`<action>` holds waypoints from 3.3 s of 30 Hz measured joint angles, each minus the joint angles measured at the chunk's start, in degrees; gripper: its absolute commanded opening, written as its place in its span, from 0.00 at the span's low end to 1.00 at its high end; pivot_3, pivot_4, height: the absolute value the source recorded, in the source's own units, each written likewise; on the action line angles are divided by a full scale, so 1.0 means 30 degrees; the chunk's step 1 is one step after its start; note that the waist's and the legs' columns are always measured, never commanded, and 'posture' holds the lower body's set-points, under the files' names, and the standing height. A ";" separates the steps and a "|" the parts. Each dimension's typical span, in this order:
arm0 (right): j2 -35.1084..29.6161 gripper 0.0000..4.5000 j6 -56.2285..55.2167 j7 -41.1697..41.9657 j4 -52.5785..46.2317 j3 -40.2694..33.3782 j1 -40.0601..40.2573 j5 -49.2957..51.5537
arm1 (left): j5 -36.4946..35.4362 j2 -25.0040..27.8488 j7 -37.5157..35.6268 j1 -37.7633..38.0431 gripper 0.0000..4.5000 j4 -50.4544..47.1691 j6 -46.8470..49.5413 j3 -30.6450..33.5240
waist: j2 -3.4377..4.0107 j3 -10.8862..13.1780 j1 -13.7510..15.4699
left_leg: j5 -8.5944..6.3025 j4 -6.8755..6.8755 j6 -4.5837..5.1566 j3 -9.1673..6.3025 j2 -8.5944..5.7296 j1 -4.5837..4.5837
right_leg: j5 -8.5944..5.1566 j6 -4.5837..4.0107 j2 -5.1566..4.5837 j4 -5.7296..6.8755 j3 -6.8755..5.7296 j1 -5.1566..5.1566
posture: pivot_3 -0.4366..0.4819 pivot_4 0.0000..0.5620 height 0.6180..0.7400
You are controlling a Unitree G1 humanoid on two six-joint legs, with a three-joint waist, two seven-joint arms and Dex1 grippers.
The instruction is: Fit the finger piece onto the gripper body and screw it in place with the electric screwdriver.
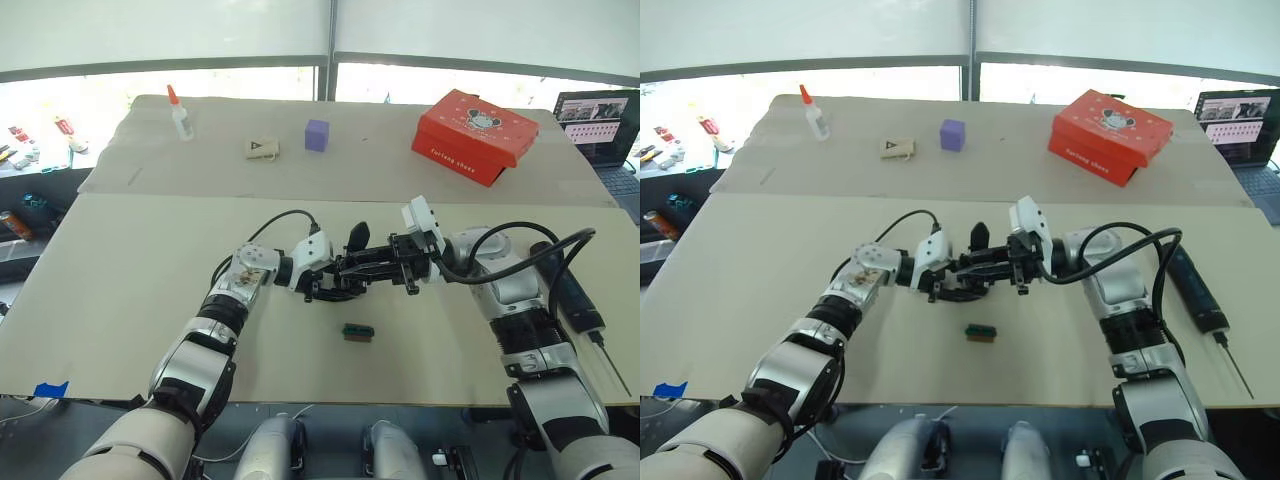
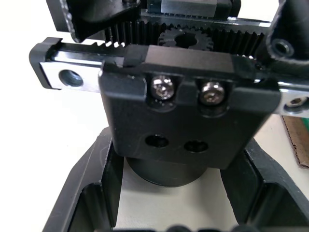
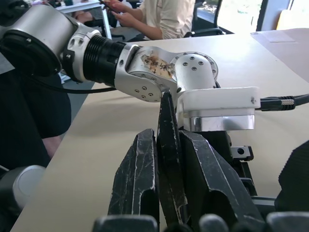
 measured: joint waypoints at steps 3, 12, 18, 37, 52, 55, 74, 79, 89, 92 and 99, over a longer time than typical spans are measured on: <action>0.0474 0.07 -0.0002 -0.0518 0.0463 0.0077 -0.0254 -0.0115 | 0.0037 0.0035 0.0065 0.0027 0.51 0.0107 0.0170 0.0020 | -0.0018 -0.0083 -0.0204 | -0.0001 -0.0005 -0.0012 0.0006 0.0016 0.0073 | -0.0001 -0.0002 -0.0004 -0.0026 0.0015 0.0026 | 0.48 0.27 1.00; 0.0149 0.07 -0.1549 0.0563 0.1938 0.0445 -0.0681 -0.0190 | 0.0051 0.0068 0.0408 0.0133 0.51 0.0132 0.0337 0.0083 | 0.0009 -0.0118 -0.0228 | -0.0027 -0.0021 -0.0012 0.0004 0.0016 0.0153 | 0.0001 -0.0012 -0.0043 -0.0006 0.0029 0.0003 | 0.48 0.27 1.00; 0.0033 0.07 -0.1955 0.1547 0.3000 0.0721 -0.1384 -0.0337 | 0.0055 -0.0024 0.0472 0.0176 0.51 0.0130 0.0343 0.0075 | 0.0008 -0.0152 -0.0187 | -0.0046 -0.0018 -0.0003 -0.0001 0.0007 0.0154 | 0.0001 -0.0011 -0.0071 -0.0023 0.0019 0.0002 | 0.48 0.27 1.00; -0.0321 0.07 -0.2754 0.0632 0.2374 0.0292 -0.0069 -0.0341 | 0.0146 0.0093 0.0608 0.0383 0.51 -0.0055 0.0572 0.0084 | -0.0026 -0.0321 -0.0229 | -0.0156 -0.0047 -0.0146 0.0008 0.0009 0.0194 | 0.0000 -0.0010 -0.0159 -0.0021 -0.0013 0.0009 | 0.48 0.27 1.00; -0.0868 0.07 0.3715 0.0416 0.0730 0.1963 -0.2745 -0.1970 | 0.0166 0.0115 0.0499 0.0438 0.51 -0.0057 0.0650 0.0196 | -0.0019 -0.0363 -0.0291 | -0.0211 -0.0046 -0.0125 0.0022 0.0016 0.0207 | -0.0002 -0.0014 -0.0226 -0.0017 -0.0059 -0.0016 | 0.48 0.27 1.00; -0.1170 0.07 0.4816 0.0221 -0.0120 0.2171 -0.2785 -0.2078 | 0.0185 0.0011 0.0528 0.0446 0.51 -0.0061 0.0615 0.0179 | -0.0026 -0.0377 -0.0253 | -0.0227 -0.0047 -0.0109 0.0027 -0.0004 0.0206 | -0.0002 -0.0012 -0.0250 -0.0027 -0.0072 -0.0014 | 0.48 0.27 1.00; -0.1181 0.07 0.5336 -0.1555 -0.1366 0.2505 -0.2363 -0.2083 | 0.0196 -0.0038 0.0758 0.0528 0.51 -0.0056 0.0818 0.0198 | -0.0078 -0.0456 -0.0357 | -0.0227 -0.0048 -0.0123 0.0039 0.0030 0.0254 | -0.0002 -0.0012 -0.0246 -0.0021 -0.0125 0.0013 | 0.48 0.27 1.00; -0.1312 0.07 0.2779 -0.0922 -0.0219 0.2861 -0.2429 -0.2084 | 0.0197 -0.0034 0.0888 0.0565 0.51 -0.0051 0.0819 0.0198 | -0.0087 -0.0465 -0.0362 | -0.0227 -0.0056 -0.0124 0.0042 0.0033 0.0288 | -0.0003 -0.0013 -0.0242 -0.0020 -0.0123 0.0032 | 0.48 0.27 1.00; -0.1601 0.07 0.5485 -0.2705 -0.3122 0.2860 -0.1694 -0.2091 | 0.0198 0.0004 0.0768 0.0593 0.51 -0.0052 0.0791 0.0193 | -0.0091 -0.0491 -0.0320 | -0.0272 -0.0065 -0.0156 0.0053 0.0100 0.0290 | 0.0003 -0.0023 -0.0307 -0.0037 -0.0141 0.0025 | 0.48 0.27 1.00; -0.1684 0.07 0.6729 -0.3236 -0.3959 0.2859 -0.1645 -0.2092 | 0.0203 -0.0008 0.0741 0.0596 0.51 -0.0051 0.0791 0.0188 | -0.0091 -0.0498 -0.0294 | -0.0307 -0.0065 -0.0119 0.0055 0.0122 0.0289 | 0.0008 -0.0031 -0.0302 -0.0045 -0.0179 0.0022 | 0.48 0.27 1.00; -0.1737 0.07 0.6980 -0.3264 -0.4025 0.2864 -0.1691 -0.2090 | 0.0207 -0.0043 0.0709 0.0595 0.51 -0.0036 0.0791 0.0188 | -0.0097 -0.0503 -0.0254 | -0.0313 -0.0063 -0.0130 0.0064 0.0134 0.0293 | 0.0015 -0.0044 -0.0296 -0.0056 -0.0326 0.0027 | 0.48 0.27 1.00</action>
